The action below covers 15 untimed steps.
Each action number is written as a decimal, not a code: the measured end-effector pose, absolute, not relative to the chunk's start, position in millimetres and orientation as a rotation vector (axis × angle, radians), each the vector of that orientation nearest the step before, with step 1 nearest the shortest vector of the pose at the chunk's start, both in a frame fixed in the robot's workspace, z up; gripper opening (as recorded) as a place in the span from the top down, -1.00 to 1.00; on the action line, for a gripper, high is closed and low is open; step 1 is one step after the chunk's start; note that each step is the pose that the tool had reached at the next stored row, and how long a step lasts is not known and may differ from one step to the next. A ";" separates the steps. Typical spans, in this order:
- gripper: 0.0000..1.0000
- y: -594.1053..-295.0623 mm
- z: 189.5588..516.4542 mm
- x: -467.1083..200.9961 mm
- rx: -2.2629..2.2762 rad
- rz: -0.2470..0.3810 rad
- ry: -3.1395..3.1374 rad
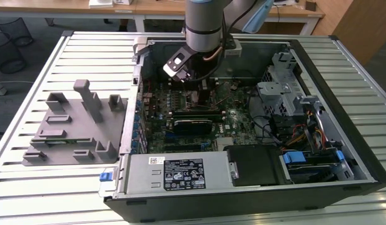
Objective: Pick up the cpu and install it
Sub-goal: 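Place the cpu into insertion slot, then close the cpu cover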
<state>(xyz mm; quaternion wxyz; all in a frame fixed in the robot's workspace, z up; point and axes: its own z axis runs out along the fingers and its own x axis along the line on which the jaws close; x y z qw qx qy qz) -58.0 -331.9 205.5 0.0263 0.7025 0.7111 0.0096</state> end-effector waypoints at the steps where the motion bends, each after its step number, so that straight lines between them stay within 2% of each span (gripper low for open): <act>1: -0.08 -331.9 204.8 -58.0 2.171 0.030 2.197; 15: -0.08 -331.9 196.3 -58.0 2.185 0.033 2.187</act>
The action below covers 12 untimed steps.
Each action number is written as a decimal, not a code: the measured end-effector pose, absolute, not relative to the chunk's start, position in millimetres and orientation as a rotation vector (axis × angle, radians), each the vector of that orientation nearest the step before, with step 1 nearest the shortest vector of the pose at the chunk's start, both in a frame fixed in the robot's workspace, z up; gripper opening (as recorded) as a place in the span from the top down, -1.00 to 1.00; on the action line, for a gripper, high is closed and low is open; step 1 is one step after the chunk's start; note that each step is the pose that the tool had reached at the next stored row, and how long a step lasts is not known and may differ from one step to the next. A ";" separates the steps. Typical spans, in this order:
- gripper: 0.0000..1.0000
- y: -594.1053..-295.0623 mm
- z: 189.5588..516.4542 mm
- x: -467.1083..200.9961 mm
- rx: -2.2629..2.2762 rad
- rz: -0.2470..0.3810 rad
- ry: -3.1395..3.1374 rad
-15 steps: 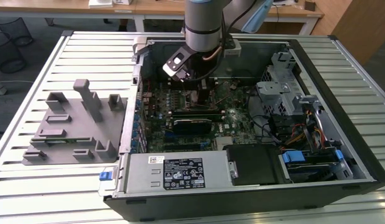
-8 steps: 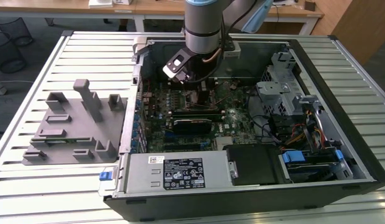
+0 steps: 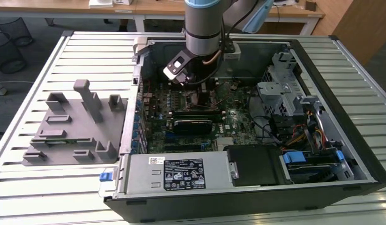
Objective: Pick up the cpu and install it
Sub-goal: 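Close the cpu cover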
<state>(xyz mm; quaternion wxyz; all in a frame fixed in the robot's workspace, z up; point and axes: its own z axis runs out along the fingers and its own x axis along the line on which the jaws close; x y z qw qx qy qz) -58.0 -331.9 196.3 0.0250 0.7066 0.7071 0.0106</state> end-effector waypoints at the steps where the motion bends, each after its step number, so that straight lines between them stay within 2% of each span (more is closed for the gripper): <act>1: -0.08 -331.9 195.8 -58.0 2.187 0.033 2.185; 12: -0.08 -331.8 192.0 -57.9 2.202 0.032 2.170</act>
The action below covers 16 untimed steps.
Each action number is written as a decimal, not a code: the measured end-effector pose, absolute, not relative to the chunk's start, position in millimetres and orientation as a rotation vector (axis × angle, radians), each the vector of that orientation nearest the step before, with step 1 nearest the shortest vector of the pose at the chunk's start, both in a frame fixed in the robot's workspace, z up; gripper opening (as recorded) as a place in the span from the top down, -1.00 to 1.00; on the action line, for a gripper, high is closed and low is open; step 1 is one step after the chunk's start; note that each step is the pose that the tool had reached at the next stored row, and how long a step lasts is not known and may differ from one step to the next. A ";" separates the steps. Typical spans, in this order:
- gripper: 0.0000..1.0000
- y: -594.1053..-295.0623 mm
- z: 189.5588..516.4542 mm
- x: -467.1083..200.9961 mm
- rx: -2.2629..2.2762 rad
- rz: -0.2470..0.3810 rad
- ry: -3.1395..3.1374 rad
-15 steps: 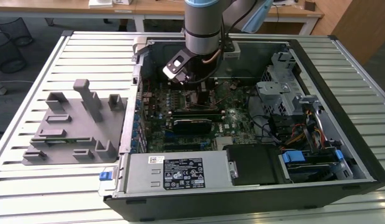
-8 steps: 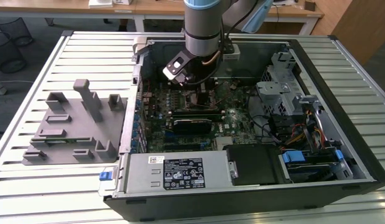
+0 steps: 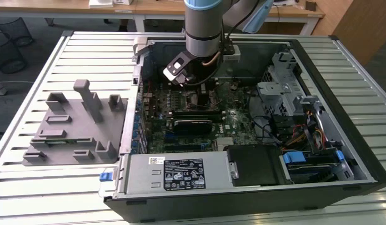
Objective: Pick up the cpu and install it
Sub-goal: 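Close the cpu cover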
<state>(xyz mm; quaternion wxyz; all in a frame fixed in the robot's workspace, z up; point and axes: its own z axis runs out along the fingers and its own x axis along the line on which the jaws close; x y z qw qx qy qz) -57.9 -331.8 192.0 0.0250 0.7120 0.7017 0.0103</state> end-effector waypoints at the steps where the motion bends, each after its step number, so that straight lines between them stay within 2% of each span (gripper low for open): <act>1: -0.08 -331.8 192.0 -57.9 2.202 0.032 2.170; 6: -0.11 -331.7 192.0 -57.9 2.202 0.033 2.170; 7: -0.23 -331.7 192.1 -57.9 2.202 0.033 2.170; 16: -0.23 -331.8 197.7 -57.9 2.205 0.038 2.173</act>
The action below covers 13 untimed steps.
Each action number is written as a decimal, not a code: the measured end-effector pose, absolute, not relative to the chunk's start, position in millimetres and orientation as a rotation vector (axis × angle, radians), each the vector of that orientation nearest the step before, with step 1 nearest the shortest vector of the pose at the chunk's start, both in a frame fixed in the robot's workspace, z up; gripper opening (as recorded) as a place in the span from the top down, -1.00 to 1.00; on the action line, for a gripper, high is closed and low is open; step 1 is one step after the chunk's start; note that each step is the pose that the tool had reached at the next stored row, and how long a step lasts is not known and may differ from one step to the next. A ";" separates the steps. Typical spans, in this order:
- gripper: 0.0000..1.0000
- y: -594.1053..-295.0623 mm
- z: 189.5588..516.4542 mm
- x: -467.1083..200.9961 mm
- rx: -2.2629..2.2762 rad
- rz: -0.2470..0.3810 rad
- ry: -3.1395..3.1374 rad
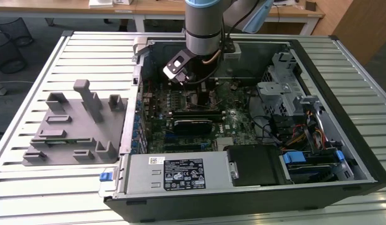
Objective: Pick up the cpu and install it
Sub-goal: 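Close the cpu cover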
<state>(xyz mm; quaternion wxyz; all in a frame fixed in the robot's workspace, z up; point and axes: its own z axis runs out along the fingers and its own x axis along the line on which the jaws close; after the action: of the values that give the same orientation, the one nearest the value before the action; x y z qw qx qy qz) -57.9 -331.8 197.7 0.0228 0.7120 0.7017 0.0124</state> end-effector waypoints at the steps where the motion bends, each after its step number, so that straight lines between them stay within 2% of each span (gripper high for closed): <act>1: -0.23 -331.8 199.6 -57.9 2.206 0.039 2.173; 3: -0.21 -331.8 203.2 -57.9 2.206 0.040 2.174; 5: 0.04 -331.8 205.6 -57.9 2.206 0.040 2.174; 6: 0.04 -331.8 206.4 -57.9 2.206 0.040 2.174; 8: 0.27 -331.8 208.0 -57.9 2.206 0.040 2.174; 9: 0.27 -331.8 208.8 -57.9 2.206 0.040 2.174; 11: 0.51 -331.8 210.6 -57.9 2.207 0.040 2.174; 12: 0.51 -331.8 211.3 -57.9 2.207 0.040 2.174; 13: 0.62 -331.8 212.0 -57.9 2.207 0.040 2.174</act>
<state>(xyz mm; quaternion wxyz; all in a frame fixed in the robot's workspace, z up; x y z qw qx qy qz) -57.9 -331.8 212.0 0.0217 0.7121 0.7017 0.0128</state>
